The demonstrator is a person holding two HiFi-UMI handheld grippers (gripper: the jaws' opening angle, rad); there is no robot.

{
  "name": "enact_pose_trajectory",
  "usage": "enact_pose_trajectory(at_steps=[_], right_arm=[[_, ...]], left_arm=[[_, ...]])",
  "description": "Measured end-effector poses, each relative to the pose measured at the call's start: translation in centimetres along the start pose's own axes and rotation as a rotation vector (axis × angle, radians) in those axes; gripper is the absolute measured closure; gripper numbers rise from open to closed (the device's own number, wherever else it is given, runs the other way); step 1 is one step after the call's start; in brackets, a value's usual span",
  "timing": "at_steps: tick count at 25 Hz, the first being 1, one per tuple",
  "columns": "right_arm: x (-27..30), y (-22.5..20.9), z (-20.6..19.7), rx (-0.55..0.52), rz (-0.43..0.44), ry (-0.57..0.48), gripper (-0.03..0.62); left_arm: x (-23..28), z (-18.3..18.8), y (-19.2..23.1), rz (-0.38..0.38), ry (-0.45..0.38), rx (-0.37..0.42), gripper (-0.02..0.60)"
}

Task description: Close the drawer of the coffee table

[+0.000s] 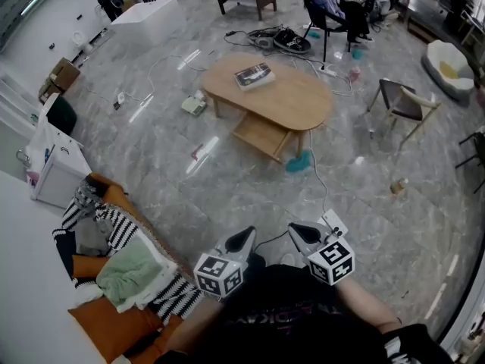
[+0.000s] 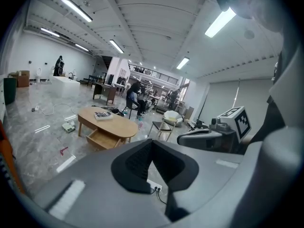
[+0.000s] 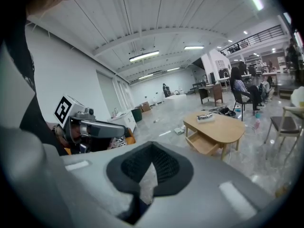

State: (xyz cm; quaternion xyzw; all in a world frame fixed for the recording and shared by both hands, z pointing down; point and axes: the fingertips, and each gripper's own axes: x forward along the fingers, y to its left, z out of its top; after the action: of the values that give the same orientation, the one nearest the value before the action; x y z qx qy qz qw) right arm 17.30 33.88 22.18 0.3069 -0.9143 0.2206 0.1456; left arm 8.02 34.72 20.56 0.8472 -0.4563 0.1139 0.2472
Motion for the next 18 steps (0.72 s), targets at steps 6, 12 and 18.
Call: enact_pose_trajectory(at_steps=[6,12,18], right_arm=[[-0.4,-0.4,0.5,-0.024,-0.004,-0.024,0.594],[-0.2,-1.6,0.3,-0.015,-0.014,-0.025,0.594],[0.8,-3.3,0.5,0.002,-0.043,-0.008,0.594]], left_arm=[[0.2,0.5,-0.3,-0.011,-0.021,-0.007,0.581],[0.9,0.7,0.2,-0.020,-0.010,0.007,0.581],[2.1,1.1,2.0,-0.004,0.010,0.018,0.581]])
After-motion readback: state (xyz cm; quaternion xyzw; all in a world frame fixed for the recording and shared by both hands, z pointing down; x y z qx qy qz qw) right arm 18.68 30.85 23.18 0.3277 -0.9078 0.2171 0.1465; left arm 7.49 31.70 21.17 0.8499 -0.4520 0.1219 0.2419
